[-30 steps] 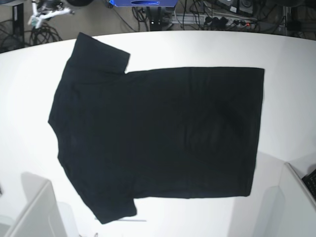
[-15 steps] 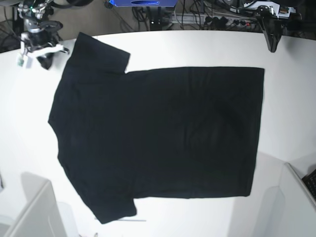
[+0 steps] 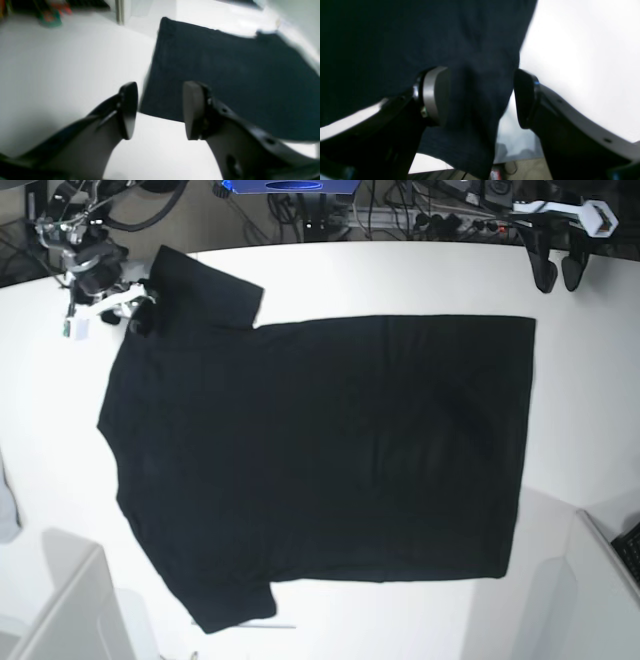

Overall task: Fold the T-shirt properly
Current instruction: 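Grasp the black T-shirt's shoulder corners with both grippers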

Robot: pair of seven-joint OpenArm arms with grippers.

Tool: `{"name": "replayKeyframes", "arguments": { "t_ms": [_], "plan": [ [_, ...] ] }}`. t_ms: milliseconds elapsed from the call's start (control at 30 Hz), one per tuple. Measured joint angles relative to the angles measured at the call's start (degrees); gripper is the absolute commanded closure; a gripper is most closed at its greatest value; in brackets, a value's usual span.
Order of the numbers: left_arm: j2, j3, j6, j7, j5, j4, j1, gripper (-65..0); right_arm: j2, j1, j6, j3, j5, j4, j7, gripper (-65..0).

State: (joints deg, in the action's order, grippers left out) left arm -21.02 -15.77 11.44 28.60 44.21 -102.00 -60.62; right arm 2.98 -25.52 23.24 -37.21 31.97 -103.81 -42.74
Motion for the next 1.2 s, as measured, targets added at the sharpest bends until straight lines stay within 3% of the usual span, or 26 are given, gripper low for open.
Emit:
{"name": "replayKeyframes", "arguments": {
  "t_ms": [100,267,433,533,767,833,967,1033,1100,1200],
  "plan": [
    [-3.13,-0.37,5.14,-5.14,6.93,0.46,1.03,-30.6,-0.17,1.53,0.07,-3.48,-0.22,4.68,-0.42,-37.5],
    [-2.91,-0.20,11.34,-12.72,7.74,3.32,4.50,-30.6,-1.20,1.62,0.20,-5.90,0.22,8.17,0.76,-37.5],
    [-2.32,-0.26,11.52,-16.41,7.91,3.76,7.17,-30.6,-1.95,0.52,1.92,-2.01,1.51,9.07,2.56,-37.5],
    [-1.86,-0.26,11.30,-17.16,7.93,3.78,8.26,-30.6,-1.73,-0.35,5.81,0.37,1.86,9.07,2.91,-37.5],
    [-1.70,-0.26,11.32,-17.31,8.00,8.39,11.15,-30.6,-1.75,-2.34,6.67,4.26,2.80,8.94,4.68,-36.9],
    [-1.70,-0.26,11.39,-17.31,10.99,9.55,11.85,-30.8,-1.70,-2.32,6.69,4.37,2.80,8.96,4.63,-30.8],
    [-2.23,-0.20,11.26,-17.29,22.73,13.75,13.18,-30.9,-1.77,-2.19,6.67,4.39,2.82,10.23,4.26,-9.3],
    [-3.19,0.11,11.13,-17.29,23.17,15.32,13.68,-30.9,-1.88,-1.99,6.71,4.39,3.23,11.30,4.26,0.0],
    [-3.30,0.11,11.10,-17.92,23.39,16.52,14.97,-31.4,-1.88,-2.01,6.80,4.39,3.87,11.82,4.68,0.0],
    [-2.80,-0.79,11.50,-31.26,23.15,18.58,19.06,-39.5,-1.88,-1.99,6.82,4.39,3.89,11.85,4.61,0.0]
  ]
}}
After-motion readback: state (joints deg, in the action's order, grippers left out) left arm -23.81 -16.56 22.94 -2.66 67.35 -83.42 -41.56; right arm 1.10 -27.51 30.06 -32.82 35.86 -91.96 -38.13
